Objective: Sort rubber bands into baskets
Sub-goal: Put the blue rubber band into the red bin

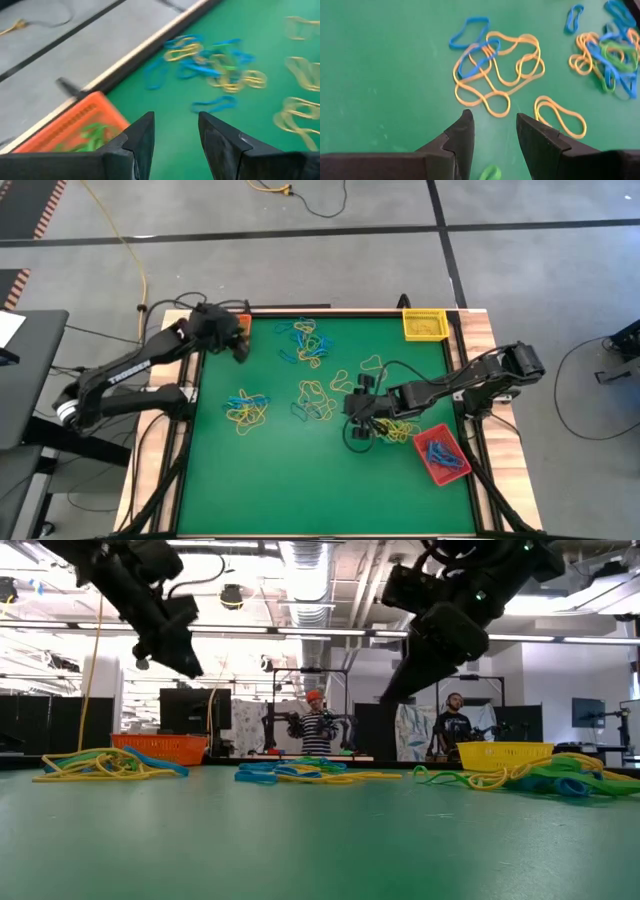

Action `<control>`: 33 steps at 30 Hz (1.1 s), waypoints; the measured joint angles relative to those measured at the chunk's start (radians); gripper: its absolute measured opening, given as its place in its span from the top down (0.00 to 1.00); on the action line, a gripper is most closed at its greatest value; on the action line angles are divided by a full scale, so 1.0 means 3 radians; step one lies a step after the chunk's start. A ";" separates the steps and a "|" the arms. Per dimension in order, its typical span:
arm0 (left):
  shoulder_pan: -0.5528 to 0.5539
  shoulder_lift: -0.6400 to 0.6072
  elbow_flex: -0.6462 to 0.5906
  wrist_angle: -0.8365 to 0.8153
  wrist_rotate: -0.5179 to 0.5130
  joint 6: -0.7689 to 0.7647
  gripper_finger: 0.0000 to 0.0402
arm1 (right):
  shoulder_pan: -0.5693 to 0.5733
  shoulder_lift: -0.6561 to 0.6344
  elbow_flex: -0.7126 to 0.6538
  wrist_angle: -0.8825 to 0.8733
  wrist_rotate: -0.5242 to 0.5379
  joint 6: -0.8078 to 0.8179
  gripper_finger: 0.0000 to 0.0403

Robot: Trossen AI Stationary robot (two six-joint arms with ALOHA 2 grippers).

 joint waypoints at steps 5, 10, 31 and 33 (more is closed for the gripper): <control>-0.0433 -0.0161 -0.0001 -0.0037 0.0051 -0.0088 0.65 | 0.0000 0.0000 0.0000 -0.0280 -0.0004 0.0140 0.55; -0.0875 -0.0149 -0.0001 -0.0035 0.0056 -0.0162 0.65 | 0.0033 0.0000 0.0000 -0.0570 -0.0024 0.0284 0.55; -0.2389 0.0663 -0.0144 0.0899 -0.0142 -0.0411 0.65 | 0.0127 0.0311 0.0001 0.0809 -0.0641 -0.0125 0.55; -0.2508 0.0793 -0.0144 0.0953 -0.0258 -0.0444 0.65 | 0.0087 0.0426 0.0007 0.1041 -0.0644 -0.0156 0.55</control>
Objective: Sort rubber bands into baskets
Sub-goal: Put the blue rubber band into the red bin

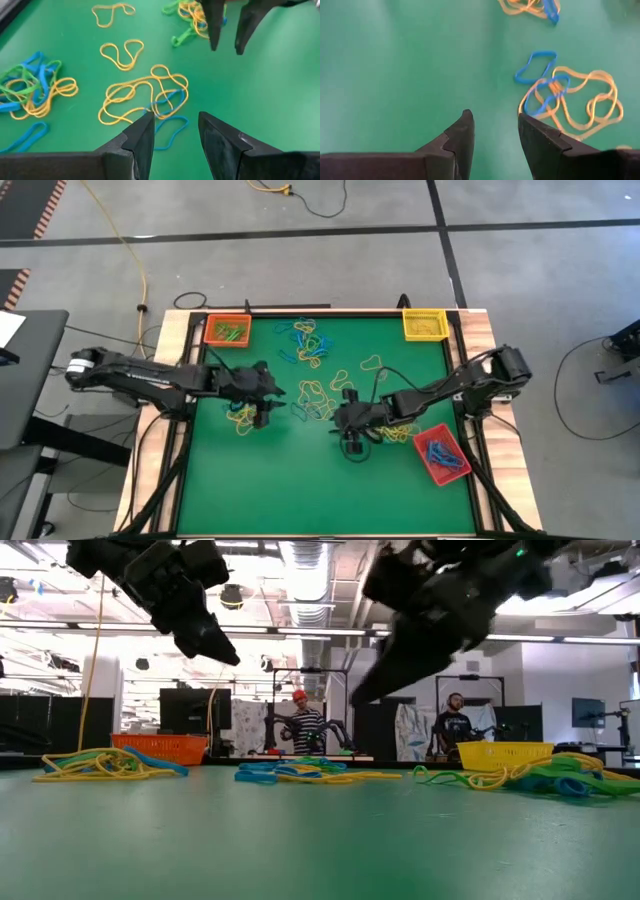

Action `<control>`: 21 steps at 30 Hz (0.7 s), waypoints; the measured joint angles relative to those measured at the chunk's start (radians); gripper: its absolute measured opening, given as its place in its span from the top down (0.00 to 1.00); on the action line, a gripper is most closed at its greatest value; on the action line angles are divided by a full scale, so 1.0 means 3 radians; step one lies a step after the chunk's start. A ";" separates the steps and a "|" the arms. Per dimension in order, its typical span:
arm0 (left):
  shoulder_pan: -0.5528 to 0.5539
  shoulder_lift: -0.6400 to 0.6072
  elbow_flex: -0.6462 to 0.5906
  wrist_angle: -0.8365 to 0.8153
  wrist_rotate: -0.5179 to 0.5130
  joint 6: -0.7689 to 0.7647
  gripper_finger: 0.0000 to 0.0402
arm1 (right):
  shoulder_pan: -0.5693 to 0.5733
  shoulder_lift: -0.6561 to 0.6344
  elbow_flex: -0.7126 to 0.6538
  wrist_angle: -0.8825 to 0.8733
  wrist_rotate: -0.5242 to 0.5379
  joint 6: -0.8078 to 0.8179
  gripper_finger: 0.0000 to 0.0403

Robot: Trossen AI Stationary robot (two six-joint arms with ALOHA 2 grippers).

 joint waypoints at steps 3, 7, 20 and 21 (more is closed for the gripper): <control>-0.0167 0.0192 -0.0003 0.0074 -0.0167 -0.0036 0.65 | -0.0050 0.0181 0.0056 0.0170 -0.0043 -0.0128 0.55; -0.0384 0.0379 -0.0003 0.0223 -0.0394 -0.0114 0.65 | -0.0118 0.0393 0.0210 0.0255 -0.0076 -0.0264 0.55; -0.0924 0.0558 -0.0003 0.0565 -0.1125 -0.0237 0.65 | -0.0292 0.1027 0.0777 0.0219 -0.0171 -0.0578 0.56; -0.0949 0.0556 -0.0003 0.0572 -0.1139 -0.0241 0.65 | -0.0317 0.1048 0.0803 0.0216 -0.0172 -0.0578 0.56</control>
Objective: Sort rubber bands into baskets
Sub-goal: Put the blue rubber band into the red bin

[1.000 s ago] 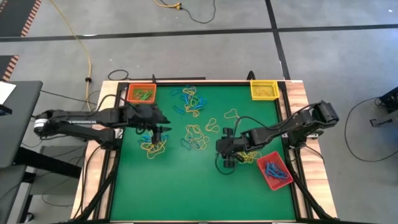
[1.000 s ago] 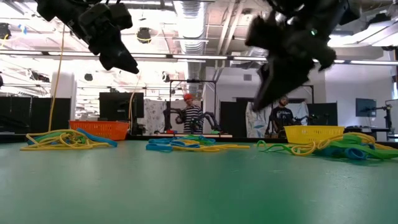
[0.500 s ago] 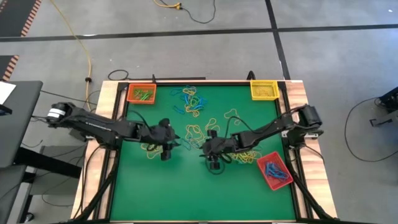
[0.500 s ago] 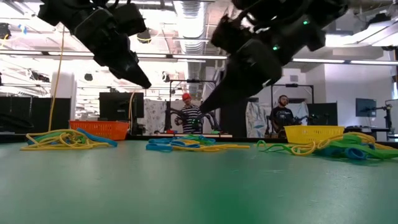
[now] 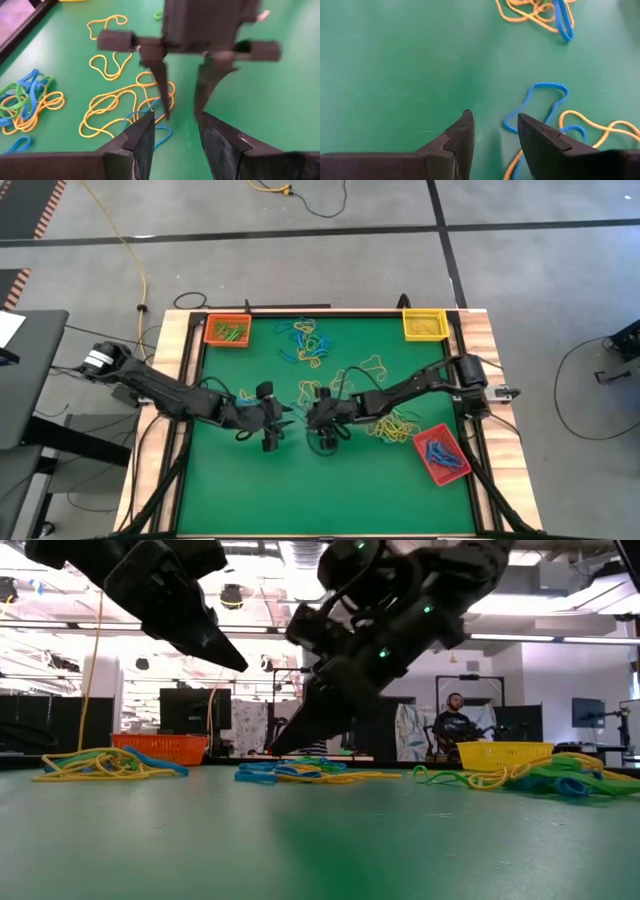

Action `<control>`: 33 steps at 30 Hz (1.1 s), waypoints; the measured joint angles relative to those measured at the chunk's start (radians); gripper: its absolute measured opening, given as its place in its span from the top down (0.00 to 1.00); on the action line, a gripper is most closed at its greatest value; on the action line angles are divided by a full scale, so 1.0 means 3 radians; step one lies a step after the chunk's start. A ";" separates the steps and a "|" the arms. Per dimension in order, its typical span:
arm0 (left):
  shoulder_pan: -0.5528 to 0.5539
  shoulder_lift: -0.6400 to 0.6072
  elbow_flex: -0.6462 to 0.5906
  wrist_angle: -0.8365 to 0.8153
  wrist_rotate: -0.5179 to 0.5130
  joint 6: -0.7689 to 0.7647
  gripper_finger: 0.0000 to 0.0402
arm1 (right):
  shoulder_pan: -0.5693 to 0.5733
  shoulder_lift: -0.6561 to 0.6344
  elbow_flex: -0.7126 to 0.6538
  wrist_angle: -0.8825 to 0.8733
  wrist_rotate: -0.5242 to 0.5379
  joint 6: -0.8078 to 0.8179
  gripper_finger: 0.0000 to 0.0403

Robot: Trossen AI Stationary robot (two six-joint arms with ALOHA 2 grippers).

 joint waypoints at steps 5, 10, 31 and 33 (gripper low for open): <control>-0.0118 0.0000 0.0000 -0.0029 -0.0105 -0.0047 0.65 | -0.0106 0.0042 0.0041 0.0017 -0.0060 -0.0024 0.60; -0.0197 0.0000 0.0000 -0.0050 -0.0261 -0.0061 0.65 | -0.0184 0.0042 0.0041 0.0015 -0.0380 0.0003 0.65; -0.0311 -0.0001 0.0000 -0.0316 -0.0394 -0.0322 0.65 | -0.0255 0.0382 0.0073 0.0357 -0.0430 0.0004 0.65; -0.0322 -0.0001 0.0000 -0.0319 -0.0405 -0.0324 0.65 | -0.0272 0.0409 0.0077 0.0344 -0.0428 0.0016 0.66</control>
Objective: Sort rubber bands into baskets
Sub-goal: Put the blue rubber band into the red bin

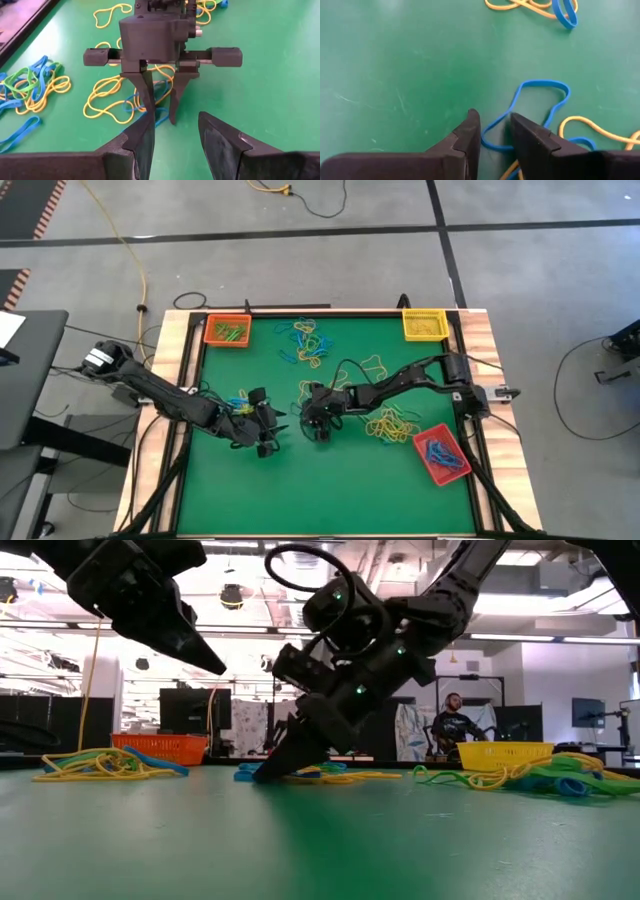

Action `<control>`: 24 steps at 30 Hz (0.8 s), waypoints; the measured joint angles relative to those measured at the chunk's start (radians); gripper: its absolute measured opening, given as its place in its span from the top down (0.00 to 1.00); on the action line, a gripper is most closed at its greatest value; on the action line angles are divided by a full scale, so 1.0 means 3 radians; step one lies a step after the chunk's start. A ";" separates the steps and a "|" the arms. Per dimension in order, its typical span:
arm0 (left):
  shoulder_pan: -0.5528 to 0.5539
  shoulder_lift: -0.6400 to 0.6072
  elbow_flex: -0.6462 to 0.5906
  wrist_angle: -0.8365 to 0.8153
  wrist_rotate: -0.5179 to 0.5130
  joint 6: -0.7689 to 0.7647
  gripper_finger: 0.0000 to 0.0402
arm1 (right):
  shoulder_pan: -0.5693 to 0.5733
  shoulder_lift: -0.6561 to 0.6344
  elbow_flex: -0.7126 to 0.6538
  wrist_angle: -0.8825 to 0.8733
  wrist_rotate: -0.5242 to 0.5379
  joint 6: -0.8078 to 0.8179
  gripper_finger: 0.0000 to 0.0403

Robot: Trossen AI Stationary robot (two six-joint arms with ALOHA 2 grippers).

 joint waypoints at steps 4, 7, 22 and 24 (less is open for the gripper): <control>-0.0003 0.0000 0.0000 0.0000 -0.0016 0.0000 0.65 | -0.0019 0.0001 0.0001 -0.0077 0.0003 -0.0003 0.70; -0.0003 0.0000 0.0000 0.0001 -0.0017 0.0004 0.65 | -0.0024 0.0000 0.0004 -0.0147 0.0008 -0.0039 0.80; -0.0004 0.0000 0.0000 0.0023 -0.0147 0.0009 0.65 | 0.0087 -0.0483 -0.0024 -0.0792 0.0219 -0.0290 0.97; -0.0005 0.0000 0.0000 0.0022 -0.0150 0.0009 0.65 | 0.0132 -0.0673 -0.0020 -0.0981 0.0395 -0.0353 0.97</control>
